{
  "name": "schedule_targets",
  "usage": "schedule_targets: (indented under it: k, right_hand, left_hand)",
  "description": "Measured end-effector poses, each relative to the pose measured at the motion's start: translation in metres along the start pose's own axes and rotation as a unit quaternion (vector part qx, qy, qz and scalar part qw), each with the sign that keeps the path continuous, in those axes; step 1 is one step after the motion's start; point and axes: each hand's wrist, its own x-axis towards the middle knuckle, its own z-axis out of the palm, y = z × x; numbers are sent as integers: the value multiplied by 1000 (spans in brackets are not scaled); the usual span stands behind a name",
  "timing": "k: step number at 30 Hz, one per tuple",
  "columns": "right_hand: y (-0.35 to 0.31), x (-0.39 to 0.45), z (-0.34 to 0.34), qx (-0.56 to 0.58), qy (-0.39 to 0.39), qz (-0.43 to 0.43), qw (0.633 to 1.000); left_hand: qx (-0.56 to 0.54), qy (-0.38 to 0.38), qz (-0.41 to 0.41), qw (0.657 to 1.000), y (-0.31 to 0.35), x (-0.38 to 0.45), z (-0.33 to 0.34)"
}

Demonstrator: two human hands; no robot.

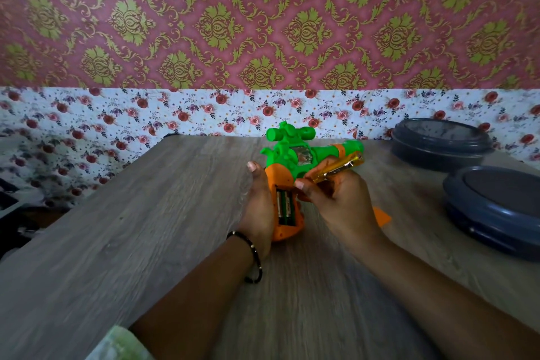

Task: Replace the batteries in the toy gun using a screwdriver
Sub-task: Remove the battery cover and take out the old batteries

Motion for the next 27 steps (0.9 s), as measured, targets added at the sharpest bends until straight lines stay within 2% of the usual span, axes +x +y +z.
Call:
schedule_targets:
  k: [6, 9, 14, 17, 23, 27]
  right_hand:
    - [-5, -4, 2, -84, 27, -48, 995]
    - [-3, -3, 4, -92, 47, -31, 994]
    - [1, 0, 7, 55, 45, 66, 995]
    - [-6, 1, 2, 176, 28, 129, 975]
    - [-16, 5, -13, 239, 4, 205, 949]
    - [-18, 7, -20, 315, -50, 256, 912]
  left_hand:
    - [-16, -1, -10, 1000, 2, -1, 2]
    - [-13, 3, 4, 1000, 2, -1, 1]
    - [0, -1, 16, 1000, -4, 6, -2]
    - [-10, 1, 9, 1000, -2, 4, -2]
    - [-14, 4, 3, 1000, -2, 4, -5]
    - [1, 0, 2, 1000, -2, 5, -6]
